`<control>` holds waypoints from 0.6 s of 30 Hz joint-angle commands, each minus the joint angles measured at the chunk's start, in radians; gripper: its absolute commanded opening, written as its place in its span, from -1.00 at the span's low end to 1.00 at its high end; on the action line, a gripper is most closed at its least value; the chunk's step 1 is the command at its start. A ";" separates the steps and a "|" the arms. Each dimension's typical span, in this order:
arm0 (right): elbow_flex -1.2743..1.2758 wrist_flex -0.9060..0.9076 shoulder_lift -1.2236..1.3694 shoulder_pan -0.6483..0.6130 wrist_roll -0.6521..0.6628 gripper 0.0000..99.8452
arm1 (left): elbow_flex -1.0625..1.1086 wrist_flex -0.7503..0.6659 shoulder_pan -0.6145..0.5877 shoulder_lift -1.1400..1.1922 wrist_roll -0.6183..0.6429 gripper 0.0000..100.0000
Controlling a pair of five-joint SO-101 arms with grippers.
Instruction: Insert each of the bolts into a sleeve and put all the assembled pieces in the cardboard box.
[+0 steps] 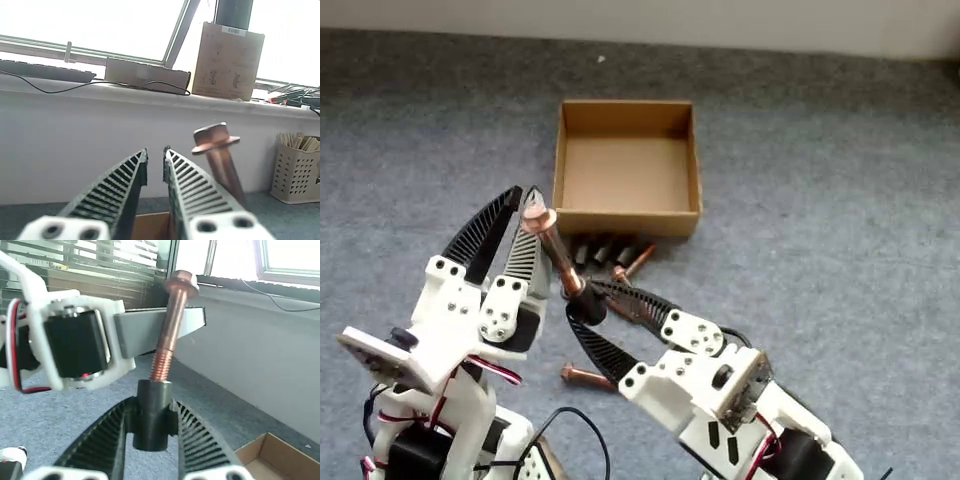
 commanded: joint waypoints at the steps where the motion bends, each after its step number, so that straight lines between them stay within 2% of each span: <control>1: -0.013 -0.001 -0.016 -0.025 0.005 -0.99 | -0.033 -0.014 0.053 -0.005 0.003 -0.85; 6: -0.013 -0.001 -0.015 -0.021 0.005 -0.99 | -0.090 0.087 0.107 -0.007 0.003 -0.85; 9: -0.013 -0.001 -0.015 0.031 0.005 -0.99 | -0.114 0.135 0.110 -0.007 0.003 -0.85; 18: -0.024 -0.002 -0.015 0.058 0.000 -0.99 | -0.042 0.143 0.102 -0.005 0.002 -0.85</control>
